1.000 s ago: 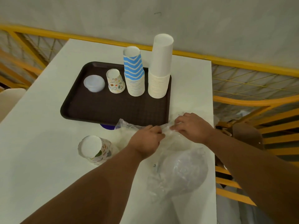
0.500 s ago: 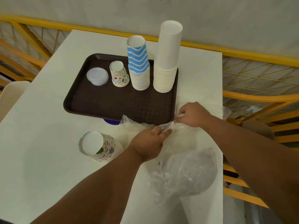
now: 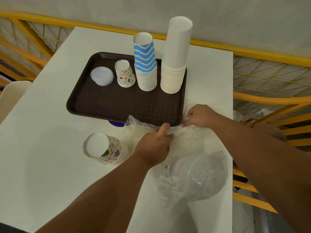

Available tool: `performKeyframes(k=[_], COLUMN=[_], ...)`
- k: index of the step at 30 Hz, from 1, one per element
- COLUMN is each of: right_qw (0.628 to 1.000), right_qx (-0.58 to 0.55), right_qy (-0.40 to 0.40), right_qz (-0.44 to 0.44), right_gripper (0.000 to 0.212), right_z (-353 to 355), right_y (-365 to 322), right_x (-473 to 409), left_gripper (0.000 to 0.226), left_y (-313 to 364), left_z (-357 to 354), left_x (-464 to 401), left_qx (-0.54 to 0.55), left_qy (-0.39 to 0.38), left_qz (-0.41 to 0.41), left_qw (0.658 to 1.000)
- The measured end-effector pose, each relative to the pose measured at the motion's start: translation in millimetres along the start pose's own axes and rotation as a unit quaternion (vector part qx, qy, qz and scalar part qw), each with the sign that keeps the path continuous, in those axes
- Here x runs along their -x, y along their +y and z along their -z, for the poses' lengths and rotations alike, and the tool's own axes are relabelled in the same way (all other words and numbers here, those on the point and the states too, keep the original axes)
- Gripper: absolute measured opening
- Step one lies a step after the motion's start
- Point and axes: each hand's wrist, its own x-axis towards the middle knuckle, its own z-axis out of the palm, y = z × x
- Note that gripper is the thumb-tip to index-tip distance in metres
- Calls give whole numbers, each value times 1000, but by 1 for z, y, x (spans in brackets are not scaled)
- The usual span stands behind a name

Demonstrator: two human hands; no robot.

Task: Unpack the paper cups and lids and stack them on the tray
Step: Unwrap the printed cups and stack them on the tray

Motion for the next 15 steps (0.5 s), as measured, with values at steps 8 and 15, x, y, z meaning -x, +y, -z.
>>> performKeyframes(k=[8, 15], right_qw=[1000, 1000], right_qx=[-2, -8], right_qy=[7, 11], right_qz=[0, -1], right_gripper=[28, 29], right_z=[-3, -5], right_y=[2, 4], right_x=[2, 1], left_gripper=[25, 30], left_y=[-8, -15], left_z=[-9, -19], left_x=[3, 4], left_qx=[-40, -44], left_qy=[71, 91], left_qz=[-55, -87], left_qw=[995, 991])
